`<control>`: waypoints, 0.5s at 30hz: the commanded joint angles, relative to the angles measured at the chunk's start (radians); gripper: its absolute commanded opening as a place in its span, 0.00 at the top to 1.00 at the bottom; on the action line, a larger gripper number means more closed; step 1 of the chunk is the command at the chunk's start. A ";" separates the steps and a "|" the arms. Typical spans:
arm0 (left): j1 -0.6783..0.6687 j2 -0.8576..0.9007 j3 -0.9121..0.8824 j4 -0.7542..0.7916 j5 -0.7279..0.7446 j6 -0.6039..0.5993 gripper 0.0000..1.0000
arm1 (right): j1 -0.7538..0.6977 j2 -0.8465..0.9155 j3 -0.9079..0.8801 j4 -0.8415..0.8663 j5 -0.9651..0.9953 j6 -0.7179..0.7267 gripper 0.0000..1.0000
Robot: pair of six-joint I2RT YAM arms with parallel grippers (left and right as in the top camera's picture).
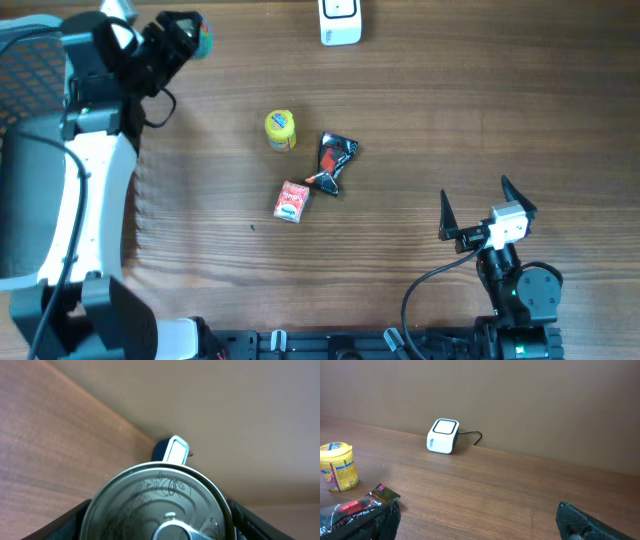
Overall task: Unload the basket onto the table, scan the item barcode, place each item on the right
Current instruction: 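Lift the tin can out and set it beside the yellow can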
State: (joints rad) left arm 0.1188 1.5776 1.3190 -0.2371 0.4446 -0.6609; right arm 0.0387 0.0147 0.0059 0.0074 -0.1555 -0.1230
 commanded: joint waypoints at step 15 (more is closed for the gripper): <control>-0.058 0.200 -0.007 -0.147 -0.171 0.086 0.21 | 0.001 -0.005 -0.001 0.003 0.007 0.018 0.00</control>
State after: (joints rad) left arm 0.0704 1.7683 1.3190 -0.3698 0.3710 -0.6197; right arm 0.0387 0.0147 0.0059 0.0074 -0.1555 -0.1230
